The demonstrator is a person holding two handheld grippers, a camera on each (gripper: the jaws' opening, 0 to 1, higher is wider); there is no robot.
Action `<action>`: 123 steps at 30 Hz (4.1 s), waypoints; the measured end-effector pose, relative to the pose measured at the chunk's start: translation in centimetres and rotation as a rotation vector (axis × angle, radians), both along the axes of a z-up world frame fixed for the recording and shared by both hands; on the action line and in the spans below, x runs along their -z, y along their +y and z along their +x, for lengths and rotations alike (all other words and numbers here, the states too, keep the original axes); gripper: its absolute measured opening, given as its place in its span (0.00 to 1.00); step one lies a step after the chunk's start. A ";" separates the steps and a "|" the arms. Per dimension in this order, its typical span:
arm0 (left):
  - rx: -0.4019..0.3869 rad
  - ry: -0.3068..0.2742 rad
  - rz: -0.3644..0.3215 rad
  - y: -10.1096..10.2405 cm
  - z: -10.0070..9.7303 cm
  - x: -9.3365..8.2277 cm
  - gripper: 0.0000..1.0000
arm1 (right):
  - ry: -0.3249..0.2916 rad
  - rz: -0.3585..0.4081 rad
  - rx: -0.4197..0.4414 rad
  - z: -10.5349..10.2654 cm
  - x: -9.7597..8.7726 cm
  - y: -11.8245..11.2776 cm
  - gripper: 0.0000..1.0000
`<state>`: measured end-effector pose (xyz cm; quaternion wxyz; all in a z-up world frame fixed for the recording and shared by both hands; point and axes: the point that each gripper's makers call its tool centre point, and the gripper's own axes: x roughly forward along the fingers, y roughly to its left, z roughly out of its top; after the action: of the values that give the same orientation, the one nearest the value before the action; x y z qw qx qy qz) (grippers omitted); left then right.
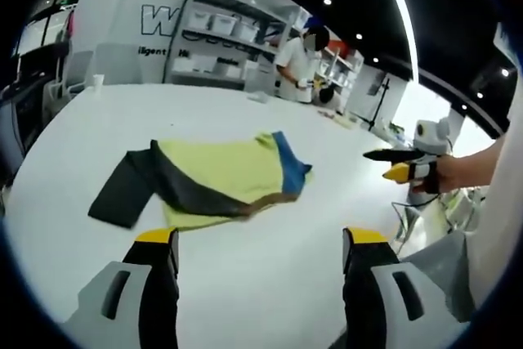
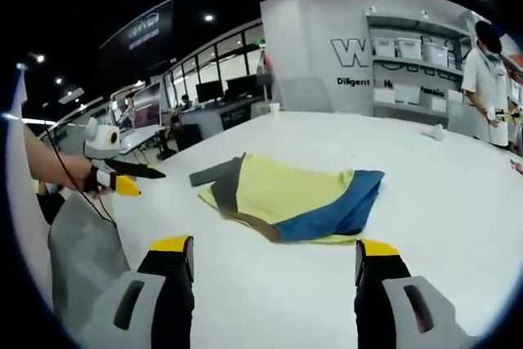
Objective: Fold the garment on the visible template until the final outline fits inside the template.
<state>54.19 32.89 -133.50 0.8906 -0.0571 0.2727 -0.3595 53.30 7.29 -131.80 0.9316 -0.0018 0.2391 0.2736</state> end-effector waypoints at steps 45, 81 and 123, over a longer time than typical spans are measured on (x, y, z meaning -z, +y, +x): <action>0.294 -0.048 0.276 -1.2 8.9 6.0 0.41 | -0.003 -0.341 -0.347 9.3 7.1 0.2 0.45; 0.679 -0.384 0.818 0.3 12.2 9.5 0.20 | 0.002 -0.473 -0.524 10.8 9.2 -0.3 0.28; 0.774 -0.432 0.907 0.0 12.8 9.9 0.05 | -0.082 -0.724 -0.797 11.1 10.9 -0.3 0.09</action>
<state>67.02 32.85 -143.43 0.6667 0.5024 0.2128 -0.5077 64.41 6.98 -142.72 0.7040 -0.4240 0.2622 0.5058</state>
